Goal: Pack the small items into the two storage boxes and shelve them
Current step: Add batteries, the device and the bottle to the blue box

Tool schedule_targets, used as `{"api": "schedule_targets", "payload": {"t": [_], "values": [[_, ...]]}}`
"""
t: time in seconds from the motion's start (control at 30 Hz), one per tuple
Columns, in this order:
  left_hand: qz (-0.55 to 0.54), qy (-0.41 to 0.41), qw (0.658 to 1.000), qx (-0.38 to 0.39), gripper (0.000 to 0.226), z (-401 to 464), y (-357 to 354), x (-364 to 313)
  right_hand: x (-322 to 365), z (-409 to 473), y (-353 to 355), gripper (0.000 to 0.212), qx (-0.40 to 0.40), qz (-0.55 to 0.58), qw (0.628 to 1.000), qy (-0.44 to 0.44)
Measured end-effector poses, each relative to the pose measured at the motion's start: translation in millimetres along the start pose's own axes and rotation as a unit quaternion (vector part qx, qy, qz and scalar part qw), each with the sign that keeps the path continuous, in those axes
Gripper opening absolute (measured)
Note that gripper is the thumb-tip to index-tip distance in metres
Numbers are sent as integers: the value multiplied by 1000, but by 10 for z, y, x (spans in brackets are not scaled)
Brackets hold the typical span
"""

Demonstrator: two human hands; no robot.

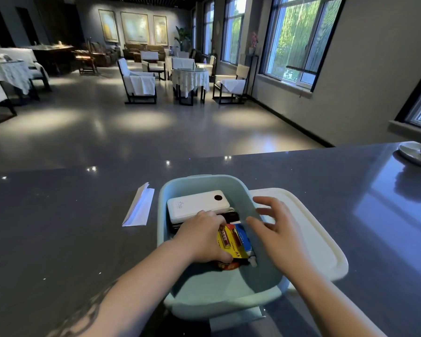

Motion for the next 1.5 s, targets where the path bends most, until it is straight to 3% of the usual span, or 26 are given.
{"api": "schedule_targets", "payload": {"t": [0.27, 0.37, 0.47, 0.57, 0.7, 0.87, 1.03, 1.2, 1.33, 1.43, 1.5], "values": [[111, -20, 993, 17, 77, 71, -150, 52, -78, -59, -183, 34, 24, -55, 998, 28], [65, -3, 998, 3, 78, 31, -87, 77, -58, -77, -195, 33, 35, -61, 997, 35], [-66, 27, 991, -112, 58, -142, 198, 142, 9, -121, -149, 31, 31, -62, 996, 49], [-233, 73, 930, -274, 29, -597, 516, 331, 147, -200, -175, 29, 24, -71, 994, 79], [-274, 134, 861, -406, 20, -1426, 562, 715, 511, -403, -600, 31, 73, -84, 980, 163], [-257, 238, 819, -455, 25, -2408, 411, 1338, 897, -829, -1580, 40, 207, -49, 954, 210], [-218, 328, 767, -506, 30, -3524, 558, 1859, 1295, -1266, -2585, 63, 291, 8, 927, 235], [-185, 371, 715, -563, 32, -4473, 706, 2305, 1677, -1723, -3432, 54, 373, 15, 890, 262], [-165, 378, 629, -659, 33, -5043, 706, 2598, 1845, -1934, -3959, 32, 401, 6, 877, 265], [-146, 420, 546, -710, 44, -5402, 647, 2888, 1868, -1990, -4340, 36, 410, -1, 881, 237], [-155, 446, 530, -704, 63, -5516, 613, 3153, 1887, -2006, -4600, 37, 410, -9, 886, 214]]}}
Point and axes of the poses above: each hand's wrist, its own z-axis towards the middle knuckle, its own y-axis out of the back of the hand, x = y × z, the point moved 5 cm from there along z, towards the middle knuckle, and after that the axes turned 2 degrees about -z, right-handed, at the moved point
